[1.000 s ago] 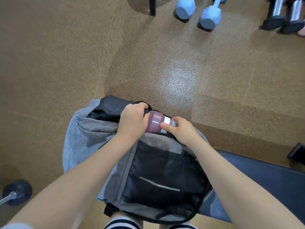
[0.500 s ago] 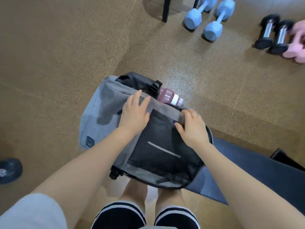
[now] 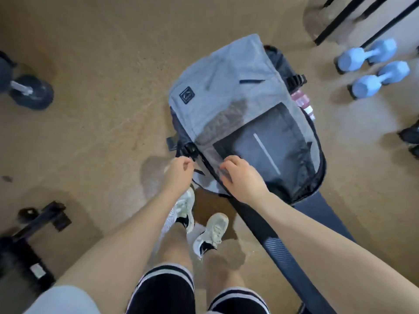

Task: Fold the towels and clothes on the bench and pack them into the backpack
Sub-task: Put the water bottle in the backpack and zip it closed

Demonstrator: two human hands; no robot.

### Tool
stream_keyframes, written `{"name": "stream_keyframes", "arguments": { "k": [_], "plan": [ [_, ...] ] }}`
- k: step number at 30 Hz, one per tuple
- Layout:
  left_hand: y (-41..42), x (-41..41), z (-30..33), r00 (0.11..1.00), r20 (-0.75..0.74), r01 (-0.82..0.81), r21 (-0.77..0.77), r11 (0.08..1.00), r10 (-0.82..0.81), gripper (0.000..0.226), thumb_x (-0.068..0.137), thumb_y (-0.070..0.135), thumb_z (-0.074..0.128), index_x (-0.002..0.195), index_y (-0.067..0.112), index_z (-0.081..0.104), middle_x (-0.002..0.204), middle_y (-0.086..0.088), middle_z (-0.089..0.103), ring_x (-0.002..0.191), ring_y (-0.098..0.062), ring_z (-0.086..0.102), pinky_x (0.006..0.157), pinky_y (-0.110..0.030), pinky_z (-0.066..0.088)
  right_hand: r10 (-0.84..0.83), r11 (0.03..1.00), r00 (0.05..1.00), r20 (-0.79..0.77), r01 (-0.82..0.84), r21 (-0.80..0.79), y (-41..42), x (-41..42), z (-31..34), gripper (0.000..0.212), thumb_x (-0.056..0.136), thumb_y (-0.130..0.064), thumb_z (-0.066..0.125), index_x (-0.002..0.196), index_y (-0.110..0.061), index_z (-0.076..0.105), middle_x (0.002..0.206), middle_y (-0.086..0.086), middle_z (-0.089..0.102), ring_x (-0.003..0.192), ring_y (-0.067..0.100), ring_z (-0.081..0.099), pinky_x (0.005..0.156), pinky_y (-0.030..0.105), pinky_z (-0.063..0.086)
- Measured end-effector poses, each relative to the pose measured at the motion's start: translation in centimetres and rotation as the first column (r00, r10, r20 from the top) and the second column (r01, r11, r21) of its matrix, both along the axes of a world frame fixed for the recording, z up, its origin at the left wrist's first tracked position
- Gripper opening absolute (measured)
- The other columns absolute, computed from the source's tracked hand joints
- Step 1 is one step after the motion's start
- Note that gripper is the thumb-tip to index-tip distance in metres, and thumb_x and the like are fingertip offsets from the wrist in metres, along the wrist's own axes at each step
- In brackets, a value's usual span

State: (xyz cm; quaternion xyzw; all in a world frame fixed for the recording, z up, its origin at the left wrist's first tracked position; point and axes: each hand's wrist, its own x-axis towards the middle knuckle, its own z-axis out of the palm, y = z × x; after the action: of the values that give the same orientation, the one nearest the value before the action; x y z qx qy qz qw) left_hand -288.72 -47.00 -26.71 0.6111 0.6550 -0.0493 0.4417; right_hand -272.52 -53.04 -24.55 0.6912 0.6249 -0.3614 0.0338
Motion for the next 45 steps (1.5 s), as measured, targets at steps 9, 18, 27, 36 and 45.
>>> {"name": "stream_keyframes", "arguments": {
  "k": [9, 18, 27, 36, 45],
  "plan": [
    [-2.1, -2.0, -7.2, 0.94, 0.334, -0.099, 0.078, 0.992, 0.068, 0.03, 0.097, 0.015, 0.042, 0.124, 0.014, 0.055, 0.124, -0.005, 0.057, 0.113, -0.019, 0.054, 0.093, -0.03, 0.043, -0.156, 0.988, 0.94, 0.304, 0.147, 0.051, 0.9, -5.1, -5.8, 0.028, 0.092, -0.026, 0.051, 0.116, -0.011, 0.049, 0.116, 0.01, 0.053, 0.106, 0.033, 0.054, 0.076, 0.04, 0.042],
    [-1.5, -1.0, -8.8, 0.931, 0.332, 0.045, 0.301, 0.953, -0.149, 0.031, 0.095, 0.018, 0.046, 0.124, 0.015, 0.057, 0.114, -0.009, 0.055, 0.1, -0.024, 0.055, 0.086, -0.036, 0.045, -0.247, 0.968, 0.909, 0.337, 0.217, 0.124, 1.2, -4.5, -6.1, 0.021, 0.092, -0.018, 0.044, 0.109, -0.01, 0.055, 0.108, 0.01, 0.06, 0.097, 0.034, 0.058, 0.067, 0.034, 0.036],
    [-1.0, 1.4, -5.7, 0.991, 0.042, 0.114, 0.252, 0.961, -0.129, 0.052, 0.081, 0.055, 0.058, 0.099, 0.007, 0.047, 0.089, -0.003, 0.052, 0.075, -0.022, 0.052, 0.056, -0.031, 0.038, -0.512, 0.843, 0.858, 0.037, 0.494, 0.214, 1.5, -2.9, -3.3, 0.017, 0.095, -0.02, 0.046, 0.102, -0.011, 0.059, 0.102, 0.009, 0.064, 0.096, 0.03, 0.056, 0.076, 0.035, 0.038],
    [-1.9, 2.6, -7.0, 0.827, 0.416, -0.382, -0.079, 0.921, 0.378, 0.016, 0.089, 0.011, 0.055, 0.103, 0.008, 0.062, 0.093, -0.002, 0.064, 0.092, -0.02, 0.061, 0.084, -0.038, 0.051, -0.419, 0.869, 0.907, 0.034, 0.39, 0.303, 0.8, -2.4, -4.7, 0.016, 0.092, -0.006, 0.041, 0.101, -0.013, 0.053, 0.1, 0.009, 0.052, 0.074, 0.036, 0.05, 0.064, 0.041, 0.044],
    [-2.2, 1.3, -6.8, 0.656, 0.547, -0.464, -0.251, 0.849, 0.52, 0.019, 0.091, 0.008, 0.054, 0.107, 0.011, 0.063, 0.086, 0.002, 0.064, 0.07, -0.007, 0.055, 0.072, -0.025, 0.048, -0.306, 0.871, 0.933, 0.19, 0.194, 0.452, 1.2, -4.2, -5.9, 0.021, 0.075, -0.032, 0.06, 0.076, -0.015, 0.072, 0.097, 0.007, 0.063, 0.073, 0.031, 0.059, 0.061, 0.034, 0.043]
  ]
}}
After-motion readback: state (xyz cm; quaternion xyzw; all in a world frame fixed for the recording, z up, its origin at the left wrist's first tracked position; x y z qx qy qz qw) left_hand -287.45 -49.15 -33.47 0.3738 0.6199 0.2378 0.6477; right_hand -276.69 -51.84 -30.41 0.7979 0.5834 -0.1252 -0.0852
